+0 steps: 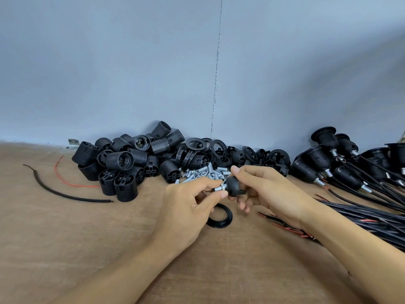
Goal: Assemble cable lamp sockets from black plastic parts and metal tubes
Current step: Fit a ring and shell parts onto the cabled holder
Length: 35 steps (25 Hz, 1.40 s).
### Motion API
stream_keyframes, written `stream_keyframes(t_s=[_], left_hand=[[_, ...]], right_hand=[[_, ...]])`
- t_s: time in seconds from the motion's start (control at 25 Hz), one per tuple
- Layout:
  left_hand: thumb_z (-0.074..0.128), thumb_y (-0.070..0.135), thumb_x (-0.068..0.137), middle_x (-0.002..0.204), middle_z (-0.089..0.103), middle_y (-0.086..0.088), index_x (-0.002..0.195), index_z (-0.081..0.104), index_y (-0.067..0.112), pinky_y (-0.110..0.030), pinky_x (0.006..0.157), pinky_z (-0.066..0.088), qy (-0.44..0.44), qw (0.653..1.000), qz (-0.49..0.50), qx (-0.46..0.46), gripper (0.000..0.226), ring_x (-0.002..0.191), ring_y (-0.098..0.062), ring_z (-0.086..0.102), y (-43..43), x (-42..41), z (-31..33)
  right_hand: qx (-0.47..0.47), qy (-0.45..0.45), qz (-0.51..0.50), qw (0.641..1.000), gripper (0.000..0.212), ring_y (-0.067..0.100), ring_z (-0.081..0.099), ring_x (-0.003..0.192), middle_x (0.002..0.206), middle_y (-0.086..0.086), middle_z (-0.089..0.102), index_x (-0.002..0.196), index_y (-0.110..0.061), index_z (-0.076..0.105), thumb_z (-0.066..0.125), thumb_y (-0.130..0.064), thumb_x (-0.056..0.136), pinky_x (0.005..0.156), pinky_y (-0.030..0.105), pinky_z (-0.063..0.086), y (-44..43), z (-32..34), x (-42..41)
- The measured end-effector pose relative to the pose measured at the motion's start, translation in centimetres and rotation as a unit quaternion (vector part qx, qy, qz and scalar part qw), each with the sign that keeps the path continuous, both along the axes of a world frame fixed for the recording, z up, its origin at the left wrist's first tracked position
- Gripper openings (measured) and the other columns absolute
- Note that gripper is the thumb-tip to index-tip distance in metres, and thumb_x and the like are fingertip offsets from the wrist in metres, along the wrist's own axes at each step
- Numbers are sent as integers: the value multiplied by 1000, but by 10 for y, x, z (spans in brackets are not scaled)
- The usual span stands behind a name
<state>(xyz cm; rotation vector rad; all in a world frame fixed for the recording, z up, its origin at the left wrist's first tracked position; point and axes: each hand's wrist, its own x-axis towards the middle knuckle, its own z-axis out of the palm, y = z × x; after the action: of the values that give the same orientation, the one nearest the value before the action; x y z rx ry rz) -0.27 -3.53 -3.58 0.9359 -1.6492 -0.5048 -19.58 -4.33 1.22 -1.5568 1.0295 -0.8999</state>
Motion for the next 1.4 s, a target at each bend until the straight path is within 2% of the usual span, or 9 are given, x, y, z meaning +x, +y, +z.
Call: stream_keyframes(t_s=[0.2,0.28,0.52,0.76,0.92,1.04,1.16,1.24,1.4], left_hand=[[82,17,84,77,73,23,93,75,44,-6,59,46,-5,1000,-22,2,30,59,-3,69,2,1,4],[82,17,85,77,74,21,91,71,51,-6,58,45,-7,1000,-31,-1,36,59,-2,69,3,2,5],[81,17,85,75,73,22,96,80,28,-5,57,44,1,999,-20,31,15,56,-2,68,-2,1,1],[81,18,85,77,74,21,94,79,34,-6,58,45,5,1000,-15,14,19,56,-4,69,-1,2,2],[81,19,85,76,75,20,93,78,36,-7,60,47,17,999,-23,28,19,56,-5,69,-2,2,2],[80,20,85,75,75,17,92,77,37,-8,60,47,16,999,-24,40,18,56,-6,69,-2,2,1],[79,19,87,74,75,10,96,79,27,-23,58,54,37,997,-23,66,12,55,-8,69,-6,4,-2],[78,17,88,76,76,9,96,79,25,-33,60,57,42,996,-26,72,12,55,-11,69,-7,5,-2],[79,18,87,77,76,10,97,80,23,-27,59,56,37,996,-28,74,12,55,-13,70,-9,4,-4]], right_hand=[[36,1,79,996,31,20,58,72,91,12,66,107,-4,71,65,-30,92,65,28,51,-2,2,-13],[38,4,76,996,30,19,57,71,91,12,65,110,-7,72,65,-30,91,65,28,51,-3,0,-14],[6,-7,77,997,35,20,61,83,97,12,58,127,-22,69,67,-14,93,77,30,55,-3,1,-15],[38,-2,44,998,40,21,60,62,87,17,69,114,-5,68,69,-39,92,59,28,52,0,3,-7],[30,-5,-13,999,42,19,52,45,68,17,65,82,-11,54,65,-51,90,45,26,42,2,0,-1],[23,17,-9,1000,44,15,50,43,60,8,62,75,-13,58,66,-54,90,45,24,40,2,1,-3],[23,-8,41,999,29,15,53,54,78,12,61,97,-12,72,79,-36,83,54,27,48,0,3,-9],[10,12,27,1000,39,16,52,62,86,15,56,113,-18,72,81,-30,78,59,30,49,-2,1,-11],[-22,24,26,999,37,17,64,88,110,5,73,114,-24,73,80,-21,78,74,30,55,-5,-1,-13]])
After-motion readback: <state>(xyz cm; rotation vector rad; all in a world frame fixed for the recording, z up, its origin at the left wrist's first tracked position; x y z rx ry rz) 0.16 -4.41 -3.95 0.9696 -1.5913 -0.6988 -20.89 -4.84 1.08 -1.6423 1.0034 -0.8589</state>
